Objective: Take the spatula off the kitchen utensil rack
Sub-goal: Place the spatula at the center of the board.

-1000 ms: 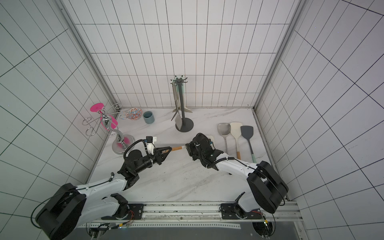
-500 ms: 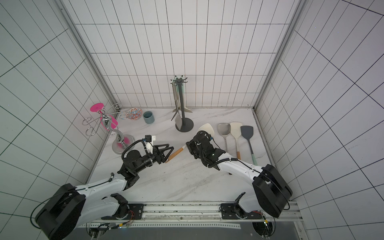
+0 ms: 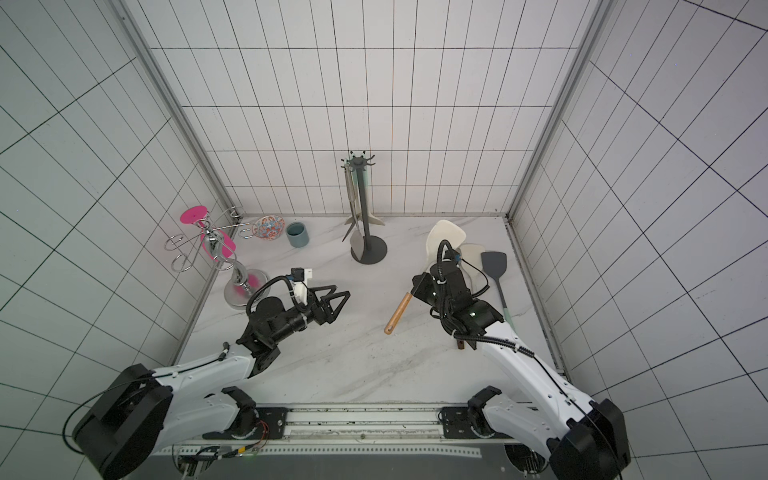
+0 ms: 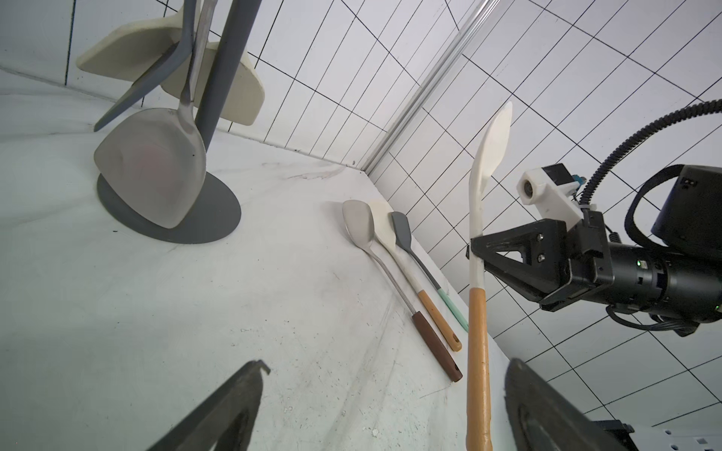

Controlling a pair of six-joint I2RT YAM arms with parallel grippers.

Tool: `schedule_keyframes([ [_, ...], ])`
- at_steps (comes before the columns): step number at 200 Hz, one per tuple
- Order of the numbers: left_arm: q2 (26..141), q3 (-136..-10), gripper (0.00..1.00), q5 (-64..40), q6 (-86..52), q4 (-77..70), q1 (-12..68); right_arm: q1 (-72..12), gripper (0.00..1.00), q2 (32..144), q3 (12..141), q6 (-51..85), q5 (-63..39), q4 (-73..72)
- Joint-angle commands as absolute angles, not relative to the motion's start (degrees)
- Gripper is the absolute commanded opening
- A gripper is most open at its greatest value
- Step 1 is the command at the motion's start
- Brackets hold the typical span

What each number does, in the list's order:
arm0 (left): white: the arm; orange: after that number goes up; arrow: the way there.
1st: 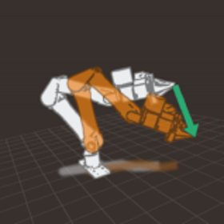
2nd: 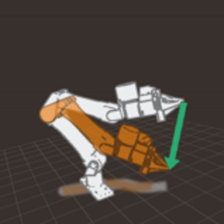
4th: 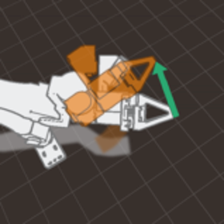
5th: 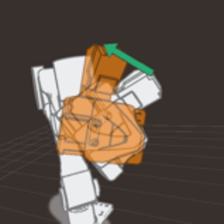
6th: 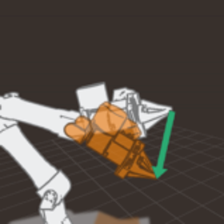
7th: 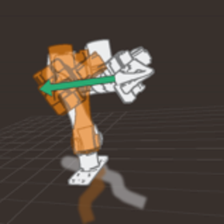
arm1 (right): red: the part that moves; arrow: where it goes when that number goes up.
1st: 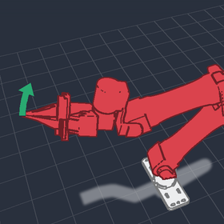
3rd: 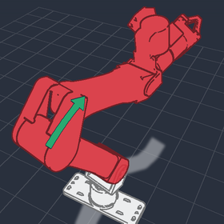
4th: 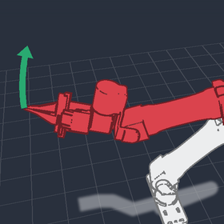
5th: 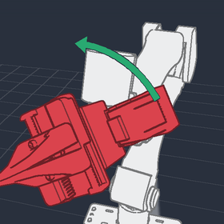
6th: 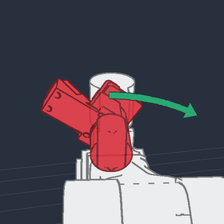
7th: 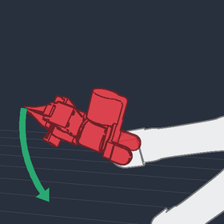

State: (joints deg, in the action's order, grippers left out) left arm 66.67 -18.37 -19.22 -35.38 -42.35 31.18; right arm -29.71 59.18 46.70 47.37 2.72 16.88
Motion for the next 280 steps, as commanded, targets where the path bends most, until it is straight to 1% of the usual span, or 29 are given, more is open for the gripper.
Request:
schedule_keyframes([
  [1,67.2,-19.8,0.97,-17.6,-35.6,-41.3,31.3,-28.1,0.0,59.5,52.9,33.0,3.3,27.9],
  [42,67.6,-20.0,0.98,-15.9,-35.9,-39.9,31.3,-27.4,0.0,65.6,58.2,23.6,2.5,37.8],
  [69,68.4,-20.1,0.98,-15.8,-36.1,-39.9,31.3,-26.9,0.0,70.3,61.3,20.0,2.8,43.8],
  [98,68.3,-20.0,0.98,-15.6,-36.1,-39.9,31.2,-26.3,0.0,73.2,62.2,17.4,4.3,46.4],
  [159,68.3,-20.7,0.98,-14.1,-35.9,-37.7,31.1,-21.0,0.0,80.6,62.9,16.5,1.4,46.0],
  [205,69.1,-21.0,0.98,-14.5,-36.1,-38.0,31.0,-20.0,0.0,88.2,66.3,15.6,1.8,44.6],
  [239,68.3,-20.8,0.98,-14.1,-35.9,-37.6,30.9,-20.0,0.0,94.6,70.1,15.5,-0.5,43.4],
  [280,68.3,-20.8,0.98,-14.1,-35.9,-37.7,30.8,-19.3,0.0,102.3,75.2,15.6,1.1,43.6],
])
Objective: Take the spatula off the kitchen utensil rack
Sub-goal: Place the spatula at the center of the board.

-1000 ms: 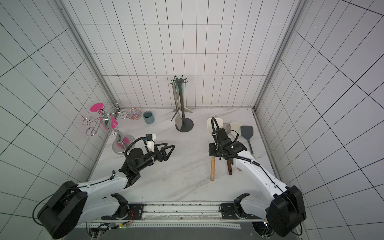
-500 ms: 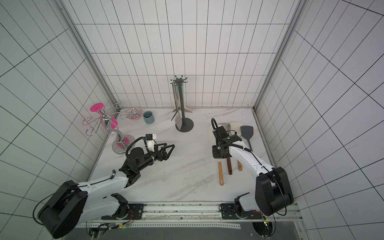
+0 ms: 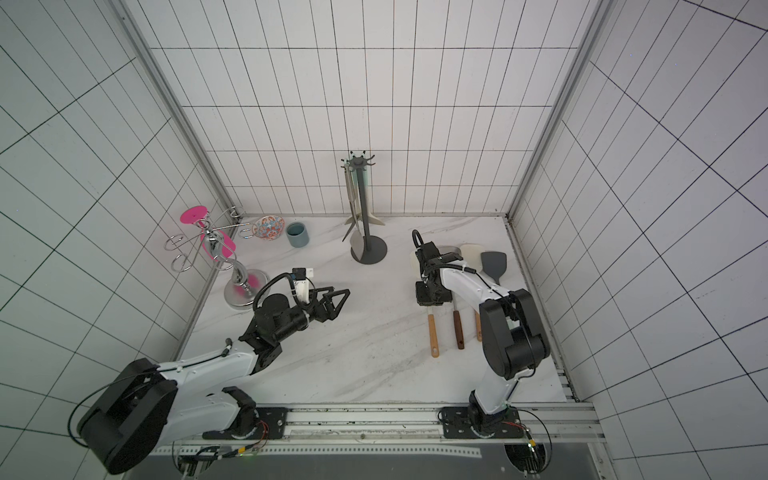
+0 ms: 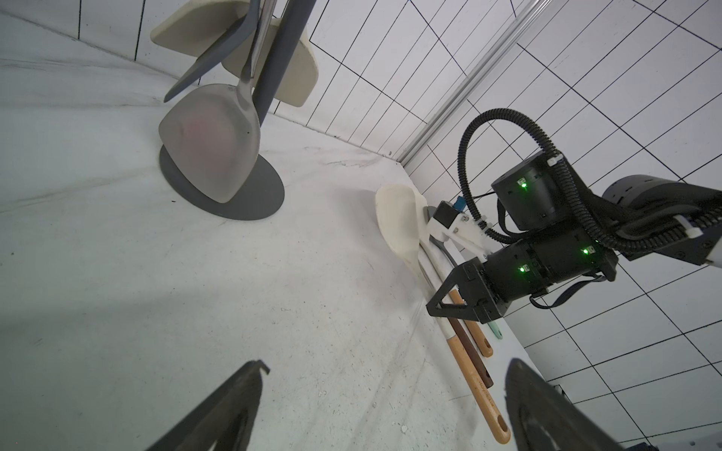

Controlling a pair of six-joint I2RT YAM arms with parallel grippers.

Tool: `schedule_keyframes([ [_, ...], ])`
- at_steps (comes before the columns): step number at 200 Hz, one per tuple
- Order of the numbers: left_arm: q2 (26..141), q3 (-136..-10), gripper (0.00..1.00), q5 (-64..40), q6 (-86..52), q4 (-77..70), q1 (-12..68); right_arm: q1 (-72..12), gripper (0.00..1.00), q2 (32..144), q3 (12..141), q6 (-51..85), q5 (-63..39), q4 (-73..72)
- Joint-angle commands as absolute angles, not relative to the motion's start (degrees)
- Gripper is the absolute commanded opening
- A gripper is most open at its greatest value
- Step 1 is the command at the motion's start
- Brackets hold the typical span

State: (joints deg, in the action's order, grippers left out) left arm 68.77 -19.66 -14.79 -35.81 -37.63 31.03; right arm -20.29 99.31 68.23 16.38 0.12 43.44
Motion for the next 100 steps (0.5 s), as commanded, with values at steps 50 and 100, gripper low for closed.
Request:
schedule_keyframes([
  [50,68.5,-20.8,0.98,-14.4,-36.0,-38.0,30.8,-18.5,0.0,108.5,78.7,15.1,2.3,43.6],
  [100,68.8,-20.8,0.98,-14.4,-35.8,-38.1,30.8,-17.8,0.0,110.8,78.5,15.3,4.6,43.5],
])
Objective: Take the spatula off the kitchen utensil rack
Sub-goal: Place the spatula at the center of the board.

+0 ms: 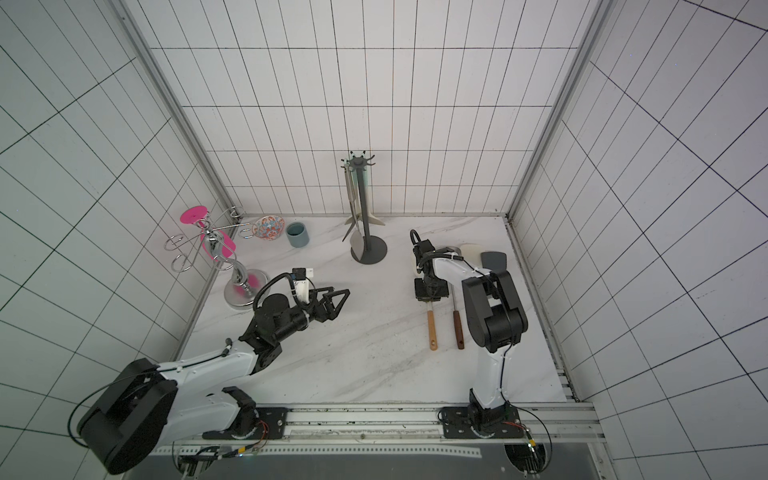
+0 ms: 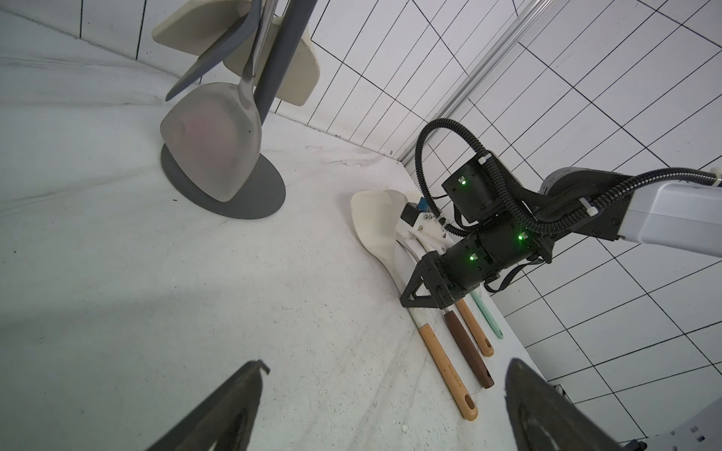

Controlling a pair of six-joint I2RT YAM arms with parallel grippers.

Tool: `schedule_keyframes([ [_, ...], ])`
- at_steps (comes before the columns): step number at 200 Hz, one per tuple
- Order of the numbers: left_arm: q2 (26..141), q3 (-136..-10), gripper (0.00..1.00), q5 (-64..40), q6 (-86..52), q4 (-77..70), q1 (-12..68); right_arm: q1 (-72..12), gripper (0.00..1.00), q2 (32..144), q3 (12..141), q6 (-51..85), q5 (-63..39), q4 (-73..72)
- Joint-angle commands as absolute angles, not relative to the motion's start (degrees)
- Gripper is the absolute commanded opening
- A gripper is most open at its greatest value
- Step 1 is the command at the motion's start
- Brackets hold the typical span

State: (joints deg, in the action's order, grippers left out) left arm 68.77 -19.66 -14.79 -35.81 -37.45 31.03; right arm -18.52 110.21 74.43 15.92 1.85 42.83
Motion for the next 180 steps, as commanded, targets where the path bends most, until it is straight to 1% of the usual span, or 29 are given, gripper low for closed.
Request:
schedule_keyframes([
  [1,68.8,-20.9,0.98,-14.4,-35.8,-38.1,30.8,-17.8,0.0,110.8,78.5,15.4,4.6,43.5],
  [51,69.0,-20.8,0.98,-14.6,-35.9,-38.3,30.8,-17.8,0.01,110.9,78.2,15.5,4.0,42.9],
  [79,68.5,-20.8,0.98,-14.6,-35.7,-38.1,30.8,-17.7,0.14,110.0,77.5,15.2,4.2,42.7],
  [104,67.9,-20.8,0.98,-14.3,-35.4,-37.7,30.8,-17.8,0.3,108.2,76.1,15.0,4.3,42.2],
  [115,67.8,-20.8,0.98,-14.2,-35.2,-37.5,30.8,-17.8,0.35,107.3,75.6,14.9,4.3,42.2],
  [135,67.5,-20.8,0.98,-13.9,-35.1,-37.1,30.7,-17.8,0.41,105.2,74.7,14.6,4.0,42.3],
  [152,66.7,-20.7,0.98,-13.7,-34.7,-36.8,30.7,-18.0,0.45,103.0,73.7,14.6,3.2,40.4],
  [180,64.6,-20.2,0.98,-12.6,-33.7,-35.7,30.7,-18.4,0.53,97.7,70.9,14.2,1.1,38.6],
])
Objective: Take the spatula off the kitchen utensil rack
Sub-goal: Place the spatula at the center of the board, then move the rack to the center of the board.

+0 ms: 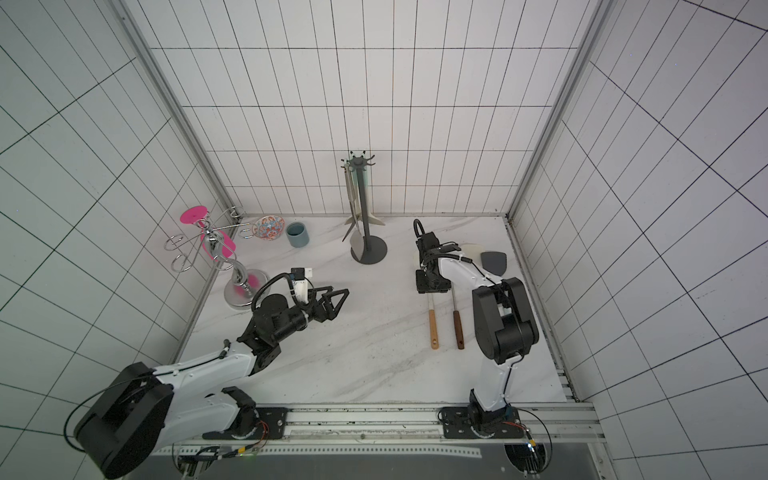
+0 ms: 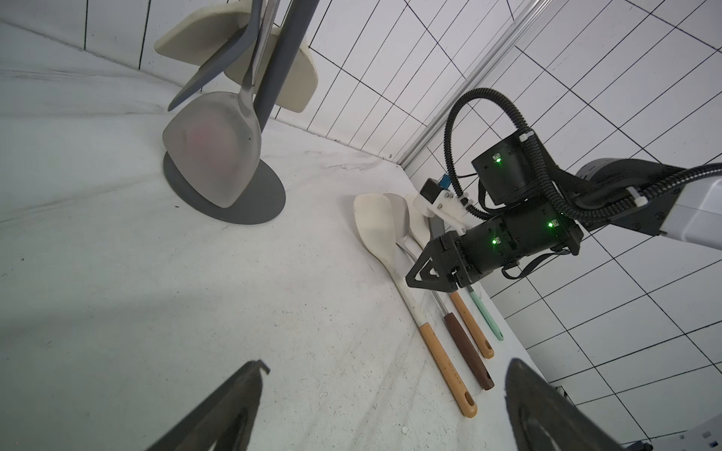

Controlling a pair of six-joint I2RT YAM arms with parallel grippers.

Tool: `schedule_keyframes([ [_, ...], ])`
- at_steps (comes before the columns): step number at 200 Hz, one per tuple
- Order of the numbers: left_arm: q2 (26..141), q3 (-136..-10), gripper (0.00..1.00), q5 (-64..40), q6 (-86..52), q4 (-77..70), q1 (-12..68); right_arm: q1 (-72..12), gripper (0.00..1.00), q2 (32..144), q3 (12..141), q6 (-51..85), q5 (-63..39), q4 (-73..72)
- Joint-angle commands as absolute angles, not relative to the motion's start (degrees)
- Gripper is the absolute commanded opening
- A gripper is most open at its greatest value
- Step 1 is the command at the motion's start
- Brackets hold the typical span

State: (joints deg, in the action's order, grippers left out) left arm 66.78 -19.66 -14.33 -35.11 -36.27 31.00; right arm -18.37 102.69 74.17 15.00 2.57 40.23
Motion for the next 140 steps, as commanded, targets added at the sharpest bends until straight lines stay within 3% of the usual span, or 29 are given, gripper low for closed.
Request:
schedule_keyframes([
  [1,64.4,-20.1,0.98,-12.5,-33.6,-35.6,30.7,-18.4,0.53,97.4,70.8,14.2,1.0,38.5],
  [86,54.5,-18.1,0.98,-6.4,-29.6,-30.3,30.7,-20.6,0.85,80.2,57.9,12.6,-8.3,24.5],
  [140,53.8,-17.5,0.98,-4.6,-29.1,-30.4,30.7,-20.6,0.92,72.7,50.3,13.7,-14.1,11.2],
])
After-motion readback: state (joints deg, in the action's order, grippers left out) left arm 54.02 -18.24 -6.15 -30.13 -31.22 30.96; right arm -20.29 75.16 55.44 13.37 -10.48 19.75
